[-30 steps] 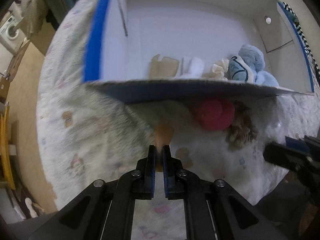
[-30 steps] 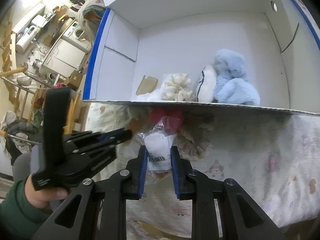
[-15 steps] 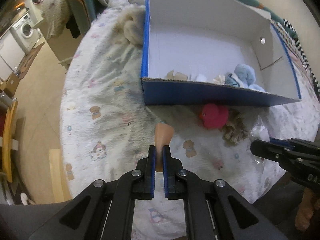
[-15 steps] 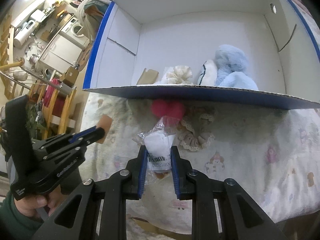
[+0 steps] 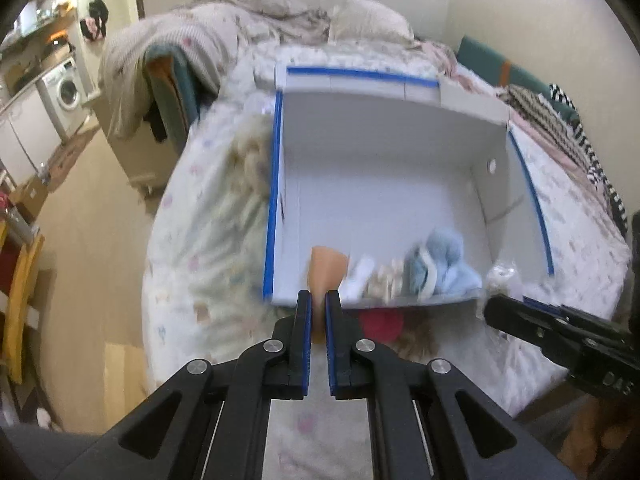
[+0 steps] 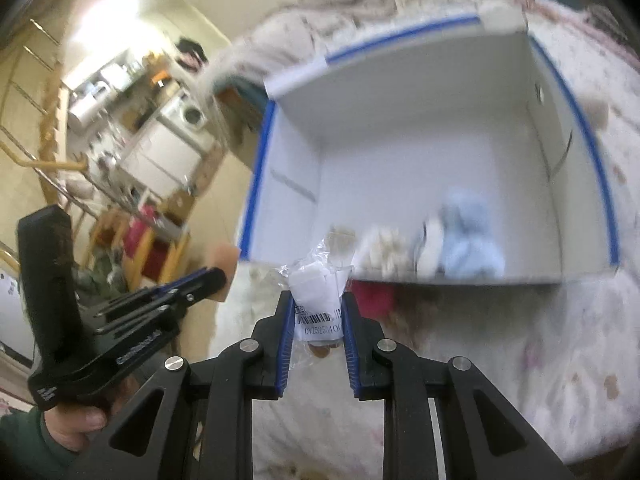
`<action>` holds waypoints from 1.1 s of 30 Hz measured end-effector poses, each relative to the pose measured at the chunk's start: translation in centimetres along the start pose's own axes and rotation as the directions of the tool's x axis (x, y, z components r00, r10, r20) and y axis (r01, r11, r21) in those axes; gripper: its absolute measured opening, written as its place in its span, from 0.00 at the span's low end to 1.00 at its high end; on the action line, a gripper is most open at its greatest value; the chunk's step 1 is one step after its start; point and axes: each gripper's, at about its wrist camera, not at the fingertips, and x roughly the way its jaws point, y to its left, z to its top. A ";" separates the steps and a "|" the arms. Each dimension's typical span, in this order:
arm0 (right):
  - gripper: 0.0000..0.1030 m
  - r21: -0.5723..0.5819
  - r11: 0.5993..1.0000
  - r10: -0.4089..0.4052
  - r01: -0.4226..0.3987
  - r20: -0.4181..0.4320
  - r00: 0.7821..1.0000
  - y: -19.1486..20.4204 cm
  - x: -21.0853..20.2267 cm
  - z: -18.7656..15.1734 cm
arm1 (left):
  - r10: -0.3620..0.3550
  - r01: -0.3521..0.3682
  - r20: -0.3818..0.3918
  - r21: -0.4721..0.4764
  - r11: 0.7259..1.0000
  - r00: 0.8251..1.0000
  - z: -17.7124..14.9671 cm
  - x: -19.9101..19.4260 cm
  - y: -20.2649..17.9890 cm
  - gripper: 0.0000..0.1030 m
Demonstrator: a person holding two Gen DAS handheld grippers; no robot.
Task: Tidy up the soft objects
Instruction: 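Carry the bag into the box with the right gripper while the left carries the tan piece in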
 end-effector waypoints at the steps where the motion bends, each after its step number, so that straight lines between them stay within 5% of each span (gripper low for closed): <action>1: 0.24 0.002 1.000 0.011 -0.011 0.029 1.000 0.0 -0.5 0.5 | 0.005 -0.005 0.001 0.003 1.000 1.000 0.6 0.1 -0.1 0.06; 6: 0.24 0.010 1.000 0.003 -0.004 0.089 0.996 -0.3 -1.0 3.0 | -0.004 0.005 -0.013 0.022 1.000 1.000 3.7 1.2 -0.7 0.06; 15: 0.24 0.005 0.997 -0.071 0.071 0.057 0.996 -2.3 1.6 7.8 | 0.013 -0.012 -0.028 0.060 0.998 1.000 6.7 4.1 -2.1 0.06; 22: 0.24 0.044 0.994 -0.098 0.098 0.000 0.995 -3.3 4.0 7.7 | 0.064 -0.062 -0.040 0.054 0.997 0.997 6.0 7.6 -2.2 0.06; 33: 0.24 0.099 0.984 -0.134 0.146 -0.118 0.984 -4.3 7.6 6.1 | 0.039 -0.037 -0.108 0.015 0.999 0.993 4.8 10.6 -1.9 0.06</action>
